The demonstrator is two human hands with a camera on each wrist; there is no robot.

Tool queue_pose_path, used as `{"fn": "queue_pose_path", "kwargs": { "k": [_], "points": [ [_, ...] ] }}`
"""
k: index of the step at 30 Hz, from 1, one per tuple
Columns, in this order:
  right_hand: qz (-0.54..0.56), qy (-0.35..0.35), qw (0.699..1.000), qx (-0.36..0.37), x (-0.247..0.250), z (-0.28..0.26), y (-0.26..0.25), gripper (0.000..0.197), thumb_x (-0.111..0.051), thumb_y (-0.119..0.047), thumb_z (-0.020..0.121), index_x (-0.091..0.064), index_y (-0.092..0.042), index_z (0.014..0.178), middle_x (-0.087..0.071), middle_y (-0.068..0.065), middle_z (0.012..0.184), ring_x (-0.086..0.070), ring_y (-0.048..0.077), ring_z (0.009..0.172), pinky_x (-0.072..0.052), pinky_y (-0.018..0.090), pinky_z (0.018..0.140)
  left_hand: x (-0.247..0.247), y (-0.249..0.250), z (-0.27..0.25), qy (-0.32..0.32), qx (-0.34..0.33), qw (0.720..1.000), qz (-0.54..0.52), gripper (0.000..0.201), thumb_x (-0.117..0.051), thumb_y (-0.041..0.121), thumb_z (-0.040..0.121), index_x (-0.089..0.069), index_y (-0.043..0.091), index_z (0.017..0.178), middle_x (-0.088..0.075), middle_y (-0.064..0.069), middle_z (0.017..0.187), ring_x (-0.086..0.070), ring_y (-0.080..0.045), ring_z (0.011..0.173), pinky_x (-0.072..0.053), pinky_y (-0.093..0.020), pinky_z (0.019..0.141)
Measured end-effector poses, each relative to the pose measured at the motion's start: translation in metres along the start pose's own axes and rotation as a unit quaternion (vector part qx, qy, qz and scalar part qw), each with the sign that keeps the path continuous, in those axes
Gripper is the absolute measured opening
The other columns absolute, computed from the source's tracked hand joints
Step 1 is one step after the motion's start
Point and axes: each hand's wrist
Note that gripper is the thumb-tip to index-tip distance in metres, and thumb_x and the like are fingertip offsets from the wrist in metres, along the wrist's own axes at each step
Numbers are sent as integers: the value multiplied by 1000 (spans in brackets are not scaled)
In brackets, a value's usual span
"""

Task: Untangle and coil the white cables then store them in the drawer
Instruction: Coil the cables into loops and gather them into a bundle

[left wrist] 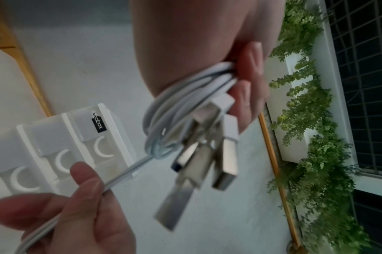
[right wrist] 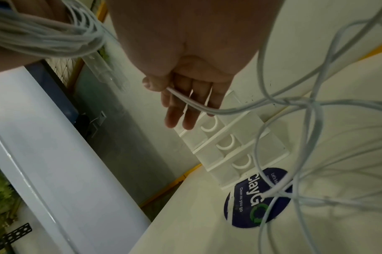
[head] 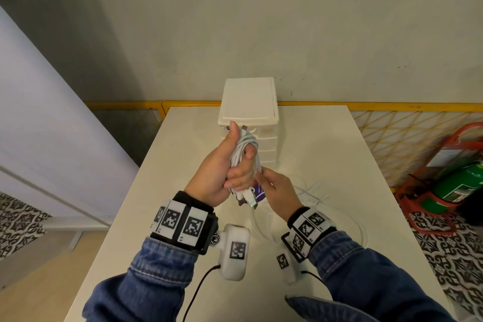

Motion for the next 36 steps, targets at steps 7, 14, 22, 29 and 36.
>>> {"fn": "queue_pose_path", "kwargs": {
  "k": [7,14,22,29,36],
  "points": [
    [-33,-40,998,-23,-8,-5,8,23,-42,-22,97,-65,-26,94,-67,1,77,-60,10,72,-42,19,69,1,0,5,41,-63,997,-33,58,-17,56,94,-48,11,74,-32,8,40,-26,-5,30,-27,-19,34],
    [-136,-132,982,3,-20,-24,31,37,-42,-28,95,-58,-7,120,-64,-1,85,-61,18,80,-46,28,78,4,5,19,231,-182,954,-58,55,-17,59,93,-45,15,77,-30,9,45,-26,-6,35,-29,-18,40],
    [-211,-130,955,161,-13,-30,-4,44,-36,-49,89,-60,-27,120,-73,3,82,-63,16,70,-42,23,61,33,-15,25,394,-207,865,234,27,-39,24,100,-43,10,76,-36,-2,53,-33,-11,42,-30,-25,43],
    [-211,-75,951,215,17,-17,-35,29,-43,-39,90,-66,-26,99,-72,-6,83,-61,11,72,-48,27,63,61,-41,19,292,-40,831,471,48,-56,53,84,-41,12,62,-44,-9,51,-37,-18,43,-33,-29,49],
    [-210,-33,965,155,49,1,-50,7,-62,-35,83,-59,-33,89,-68,-9,76,-56,6,63,-47,28,63,43,-43,10,119,120,887,430,71,-21,65,90,-54,14,54,-39,1,34,-34,-16,34,-34,-23,44]
  ]
}}
Point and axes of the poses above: each hand's wrist, its own z-axis towards the middle knuckle, its own x-axis out of the back of the hand, y = z × x
